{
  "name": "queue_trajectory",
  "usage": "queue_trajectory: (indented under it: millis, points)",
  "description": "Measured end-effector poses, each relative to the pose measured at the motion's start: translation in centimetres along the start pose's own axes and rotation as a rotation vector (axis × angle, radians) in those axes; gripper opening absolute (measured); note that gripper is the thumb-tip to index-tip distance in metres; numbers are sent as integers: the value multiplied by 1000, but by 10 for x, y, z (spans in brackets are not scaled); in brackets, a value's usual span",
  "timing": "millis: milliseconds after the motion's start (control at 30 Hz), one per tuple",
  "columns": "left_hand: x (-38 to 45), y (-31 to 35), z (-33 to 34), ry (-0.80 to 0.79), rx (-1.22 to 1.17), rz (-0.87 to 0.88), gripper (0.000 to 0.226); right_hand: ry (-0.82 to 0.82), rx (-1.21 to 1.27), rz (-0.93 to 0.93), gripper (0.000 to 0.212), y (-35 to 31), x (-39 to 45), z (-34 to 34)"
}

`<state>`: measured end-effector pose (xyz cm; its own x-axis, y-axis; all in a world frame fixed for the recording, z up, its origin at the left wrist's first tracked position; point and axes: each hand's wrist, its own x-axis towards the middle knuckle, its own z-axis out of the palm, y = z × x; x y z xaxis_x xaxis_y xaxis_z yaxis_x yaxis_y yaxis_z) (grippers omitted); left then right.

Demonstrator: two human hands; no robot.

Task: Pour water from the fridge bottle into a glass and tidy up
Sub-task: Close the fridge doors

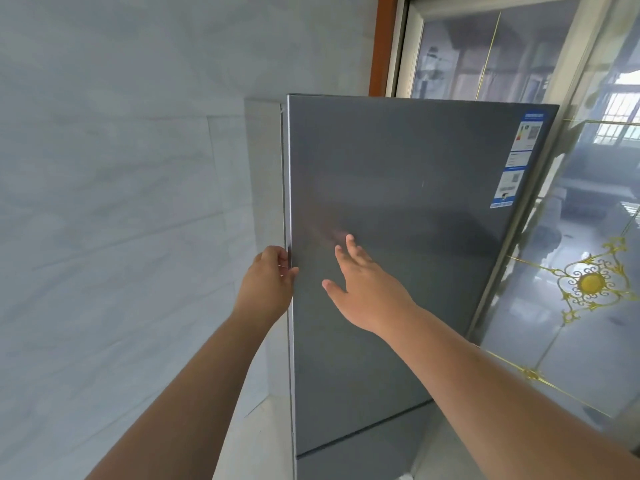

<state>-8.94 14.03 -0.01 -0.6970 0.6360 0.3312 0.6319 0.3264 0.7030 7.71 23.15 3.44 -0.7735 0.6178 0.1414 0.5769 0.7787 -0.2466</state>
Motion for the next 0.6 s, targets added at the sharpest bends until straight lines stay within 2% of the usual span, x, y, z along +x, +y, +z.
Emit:
queue_trajectory:
  millis: [267, 433, 500, 600]
  points:
    - [-10, 3, 4, 45, -96, -17, 18, 68, 39, 10, 69, 6, -3, 6]
    - [-36, 16, 7, 122, -170, -21, 16, 96, 273, 77, 63, 20, -10, 6]
    - [-46, 25, 14, 61, -154, 32, 19, 154, 335, 145, 59, 33, -20, 9]
    - [-53, 41, 30, -197, -23, 119, 29, 236, 311, 286, 53, 54, -48, 11]
